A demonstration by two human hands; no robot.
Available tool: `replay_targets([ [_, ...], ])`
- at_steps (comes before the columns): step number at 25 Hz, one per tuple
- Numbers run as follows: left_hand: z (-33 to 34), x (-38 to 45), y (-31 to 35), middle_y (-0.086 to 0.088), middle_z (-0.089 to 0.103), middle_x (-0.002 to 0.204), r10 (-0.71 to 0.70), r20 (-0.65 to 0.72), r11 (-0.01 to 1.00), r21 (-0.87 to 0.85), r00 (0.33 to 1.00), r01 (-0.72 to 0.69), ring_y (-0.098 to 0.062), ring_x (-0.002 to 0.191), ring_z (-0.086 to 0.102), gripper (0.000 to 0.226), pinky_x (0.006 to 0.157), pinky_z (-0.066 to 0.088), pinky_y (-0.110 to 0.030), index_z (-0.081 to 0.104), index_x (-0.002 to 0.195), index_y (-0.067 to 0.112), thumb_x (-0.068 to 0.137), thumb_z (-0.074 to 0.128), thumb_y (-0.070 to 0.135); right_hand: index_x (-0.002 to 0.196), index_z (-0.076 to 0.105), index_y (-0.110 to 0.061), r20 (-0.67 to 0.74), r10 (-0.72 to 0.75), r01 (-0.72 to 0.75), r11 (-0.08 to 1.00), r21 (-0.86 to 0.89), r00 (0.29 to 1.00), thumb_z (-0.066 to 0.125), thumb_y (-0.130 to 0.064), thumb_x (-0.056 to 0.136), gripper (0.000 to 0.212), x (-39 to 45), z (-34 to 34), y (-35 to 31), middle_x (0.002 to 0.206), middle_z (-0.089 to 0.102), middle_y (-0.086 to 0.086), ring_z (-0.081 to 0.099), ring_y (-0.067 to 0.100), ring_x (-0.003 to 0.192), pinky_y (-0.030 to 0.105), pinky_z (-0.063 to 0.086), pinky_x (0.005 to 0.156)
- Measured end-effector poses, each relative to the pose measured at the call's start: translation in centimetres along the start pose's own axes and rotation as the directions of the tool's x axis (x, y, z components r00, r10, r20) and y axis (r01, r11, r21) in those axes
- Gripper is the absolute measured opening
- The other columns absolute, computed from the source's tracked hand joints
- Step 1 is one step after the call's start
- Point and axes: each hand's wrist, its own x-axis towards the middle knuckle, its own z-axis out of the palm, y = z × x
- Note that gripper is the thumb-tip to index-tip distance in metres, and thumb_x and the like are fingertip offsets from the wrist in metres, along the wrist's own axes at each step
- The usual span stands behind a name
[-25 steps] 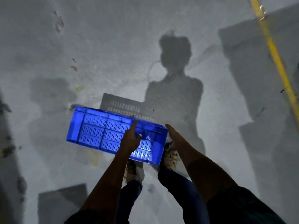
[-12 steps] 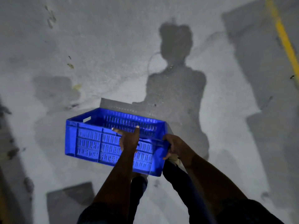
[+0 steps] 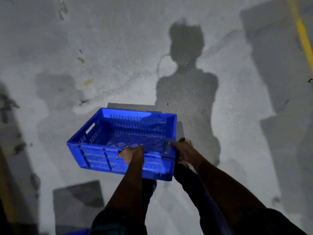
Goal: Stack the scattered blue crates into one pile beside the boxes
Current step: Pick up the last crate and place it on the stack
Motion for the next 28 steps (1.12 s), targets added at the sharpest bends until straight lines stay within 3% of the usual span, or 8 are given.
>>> replay_targets([
  [3, -3.1, -0.8, -1.0, -0.022, 0.073, 0.074, 0.032, -0.016, 0.974, -0.226, 0.999, -0.034, -0.027, 0.05, 0.069, 0.043, 0.058, 0.061, -0.052, 0.07, 0.072, -0.004, 0.051, 0.067, 0.033, 0.106, 0.067, -0.014, 0.032, -0.104, 0.105, 0.994, -0.02, 0.994, 0.089, -0.052, 0.048, 0.072, -4.5, 1.8, -2.1, 0.106, 0.07, 0.016, 0.067, 0.035, 0.091, 0.038, 0.055, 0.069],
  [6, -8.0, -5.6, 0.7, -0.008, 0.067, 0.055, 0.088, 0.083, 0.933, -0.356, 0.993, -0.053, -0.018, 0.041, 0.064, 0.015, 0.065, 0.061, -0.051, 0.061, 0.067, 0.006, 0.065, 0.07, 0.017, 0.11, 0.062, -0.013, -0.017, -0.264, 0.261, 0.961, -0.096, 0.964, 0.085, -0.049, 0.063, 0.064, -11.7, 3.1, -5.6, 0.094, 0.066, 0.006, 0.058, 0.019, 0.069, 0.021, 0.043, 0.045],
  [8, -10.0, -7.2, 1.6, -0.005, 0.067, 0.066, 0.071, 0.179, 0.923, -0.386, 0.981, 0.003, -0.015, 0.051, 0.067, 0.011, 0.068, 0.062, -0.044, 0.058, 0.075, 0.013, 0.082, 0.066, 0.011, 0.107, 0.062, -0.015, -0.075, -0.392, 0.378, 0.913, -0.155, 0.917, 0.083, -0.047, 0.07, 0.053, -15.0, 3.5, -7.1, 0.103, 0.07, 0.007, 0.065, 0.021, 0.081, 0.026, 0.052, 0.057],
  [11, -11.6, -8.0, 1.5, -0.022, 0.064, 0.084, 0.017, 0.192, 0.851, -0.518, 0.981, 0.087, -0.029, 0.063, 0.064, 0.012, 0.044, 0.058, -0.046, 0.06, 0.083, -0.001, 0.076, 0.069, 0.001, 0.11, 0.065, -0.011, -0.248, -0.536, 0.423, 0.818, -0.39, 0.807, 0.077, -0.058, 0.065, 0.066, -20.1, 4.1, -9.2, 0.112, 0.068, 0.012, 0.065, 0.032, 0.104, 0.036, 0.052, 0.087],
  [16, -15.8, -15.6, -0.5, -0.013, 0.057, 0.053, 0.126, 0.17, 0.773, -0.634, 0.977, 0.011, -0.023, 0.057, 0.055, 0.037, 0.053, 0.053, -0.044, 0.049, 0.073, 0.003, 0.061, 0.082, 0.015, 0.08, 0.069, -0.003, -0.392, -0.534, 0.487, 0.845, -0.22, 0.749, 0.082, -0.019, 0.064, 0.026, -27.9, 4.4, -9.4, 0.089, 0.072, 0.021, 0.07, 0.031, 0.084, 0.044, 0.059, 0.072],
  [20, -19.9, -20.6, -1.4, -0.014, 0.056, 0.077, 0.113, 0.098, 0.732, -0.681, 0.989, -0.016, -0.022, 0.06, 0.056, 0.029, 0.032, 0.049, -0.028, 0.046, 0.093, 0.004, 0.079, 0.071, -0.003, 0.104, 0.063, -0.001, -0.417, -0.398, 0.413, 0.909, -0.057, 0.817, 0.083, -0.027, 0.048, 0.064, -29.7, 4.4, -7.5, 0.105, 0.067, 0.018, 0.067, 0.035, 0.091, 0.047, 0.062, 0.073],
  [24, -24.6, -22.3, -4.4, -0.019, 0.059, 0.089, 0.116, 0.082, 0.719, -0.695, 0.99, -0.027, -0.025, 0.064, 0.058, 0.027, 0.033, 0.049, -0.026, 0.046, 0.085, 0.007, 0.079, 0.072, -0.001, 0.09, 0.056, 0.004, -0.275, -0.397, 0.449, 0.879, 0.162, 0.876, 0.066, 0.005, 0.082, 0.013, -36.6, 8.3, -5.7, 0.074, 0.059, 0.019, 0.06, 0.026, 0.05, 0.031, 0.052, 0.038],
  [28, -29.4, -24.4, -7.1, -0.012, 0.062, 0.08, 0.14, 0.117, 0.679, -0.734, 0.983, -0.009, -0.025, 0.06, 0.058, 0.019, 0.034, 0.048, -0.022, 0.053, 0.086, 0.007, 0.08, 0.067, -0.004, 0.087, 0.056, -0.003, -0.289, -0.435, 0.507, 0.822, 0.26, 0.853, 0.071, -0.009, 0.083, 0.017, -40.3, 12.8, -4.3, 0.061, 0.052, 0.011, 0.048, 0.014, 0.032, 0.026, 0.044, 0.038],
])
